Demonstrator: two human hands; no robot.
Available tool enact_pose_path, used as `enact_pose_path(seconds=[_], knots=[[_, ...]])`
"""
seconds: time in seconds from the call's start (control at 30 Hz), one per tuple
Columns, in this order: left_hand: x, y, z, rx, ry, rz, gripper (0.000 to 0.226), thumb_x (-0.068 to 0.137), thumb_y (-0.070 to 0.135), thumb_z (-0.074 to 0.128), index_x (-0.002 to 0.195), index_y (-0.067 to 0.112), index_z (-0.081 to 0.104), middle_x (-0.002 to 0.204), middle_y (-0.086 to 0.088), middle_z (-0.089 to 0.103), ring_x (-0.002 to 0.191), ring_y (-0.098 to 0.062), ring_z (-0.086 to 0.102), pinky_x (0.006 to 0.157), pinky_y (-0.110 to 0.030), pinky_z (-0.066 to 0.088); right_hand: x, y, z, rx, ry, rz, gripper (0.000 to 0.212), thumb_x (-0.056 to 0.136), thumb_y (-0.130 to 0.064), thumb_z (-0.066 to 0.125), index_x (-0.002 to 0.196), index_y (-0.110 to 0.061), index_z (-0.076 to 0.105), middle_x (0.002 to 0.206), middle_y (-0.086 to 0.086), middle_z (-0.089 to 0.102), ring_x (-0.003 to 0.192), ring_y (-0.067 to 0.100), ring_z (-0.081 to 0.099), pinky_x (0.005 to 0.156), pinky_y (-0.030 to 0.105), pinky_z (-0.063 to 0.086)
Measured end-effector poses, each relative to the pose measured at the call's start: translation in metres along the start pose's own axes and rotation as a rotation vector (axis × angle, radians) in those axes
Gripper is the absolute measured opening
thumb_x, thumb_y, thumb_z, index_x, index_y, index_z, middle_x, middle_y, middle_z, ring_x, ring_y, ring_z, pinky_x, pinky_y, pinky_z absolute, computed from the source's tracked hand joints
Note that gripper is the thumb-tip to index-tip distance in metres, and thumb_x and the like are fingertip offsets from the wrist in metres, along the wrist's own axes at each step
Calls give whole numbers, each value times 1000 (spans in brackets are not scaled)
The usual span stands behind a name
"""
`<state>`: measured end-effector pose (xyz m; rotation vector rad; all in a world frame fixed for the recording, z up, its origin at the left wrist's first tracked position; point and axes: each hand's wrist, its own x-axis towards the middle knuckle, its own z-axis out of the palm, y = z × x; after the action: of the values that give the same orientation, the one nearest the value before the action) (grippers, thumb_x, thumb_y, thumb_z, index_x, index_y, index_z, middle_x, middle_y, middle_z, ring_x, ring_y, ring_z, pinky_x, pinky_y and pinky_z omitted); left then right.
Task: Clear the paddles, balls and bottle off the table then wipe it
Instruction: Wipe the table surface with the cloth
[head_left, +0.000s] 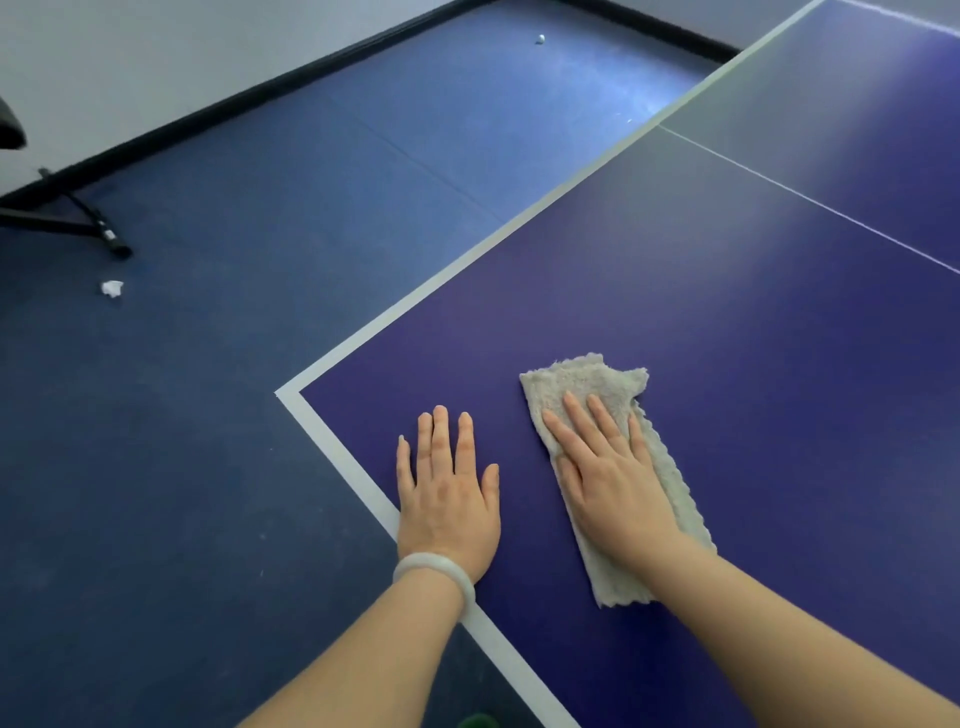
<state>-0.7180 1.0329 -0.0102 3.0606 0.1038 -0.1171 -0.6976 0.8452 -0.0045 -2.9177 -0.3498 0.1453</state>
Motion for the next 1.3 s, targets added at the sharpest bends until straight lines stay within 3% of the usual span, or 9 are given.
enact_pose_path(seconds=[0.2,0.43,0.53,0.67,0.8,0.93,1.03,1.17,1.3], knots=[[1,-1,3,-7,1,0,66,98,49,4,156,19,1,164,-8,-1,151,-25,-7,122,-49,-1,55,-21,-5,-47,-15,345,57,103,-40,12,157,-28,-3,165,-2,-9,151,21,-13,120,55,-9],[-1,-2,2,-10,22,7,65,98,47,6,156,16,6,164,-10,3,152,-25,-3,122,-48,0,-62,-68,17,-25,-13,180,59,101,-43,21,157,-28,11,165,-1,3,152,22,-4,120,56,8],[-1,-2,1,-18,38,5,65,99,48,11,156,16,10,164,-10,8,152,-26,1,122,-49,2,-129,-48,18,-54,-8,362,61,98,-42,19,157,-27,13,165,-3,7,152,20,1,120,55,10],[-2,-4,-2,-34,3,25,67,100,50,17,157,16,7,164,-10,4,152,-25,-2,122,-49,0,-191,-4,10,-29,-34,692,61,96,-45,3,154,-32,-9,163,-8,-12,150,15,-15,121,52,-3],[-4,-2,-17,-122,-149,45,75,99,53,34,157,17,3,164,-8,-8,150,-24,-13,122,-47,-6,-194,-18,9,34,11,983,60,101,-39,10,156,-26,-11,163,-3,-19,150,20,-17,119,54,-6],[-53,35,-19,-125,-187,311,77,98,52,41,157,19,4,164,-5,-10,150,-24,-16,122,-45,-5,-194,-49,18,32,12,673,60,101,-40,12,153,-26,-16,161,-3,-21,149,21,-20,120,53,-9],[-112,76,-10,-121,-228,481,80,97,55,38,156,20,-3,163,-6,-15,149,-24,-21,122,-47,-7,-234,-30,16,36,14,529,61,99,-41,16,156,-29,1,164,-7,-5,151,16,-8,121,48,0],[-178,127,2,5,-337,619,96,92,67,39,153,21,-18,158,-10,-31,143,-30,-32,116,-57,-17,-313,26,16,18,73,856,60,97,-44,7,154,-32,-7,163,-10,-9,150,12,-13,122,47,-8],[-220,167,9,83,-469,628,121,78,82,44,143,21,-36,146,-14,-48,132,-36,-47,104,-62,-28,-383,61,8,114,141,1294,59,102,-36,21,155,-29,-5,165,-6,-6,151,14,-11,121,50,-7]])
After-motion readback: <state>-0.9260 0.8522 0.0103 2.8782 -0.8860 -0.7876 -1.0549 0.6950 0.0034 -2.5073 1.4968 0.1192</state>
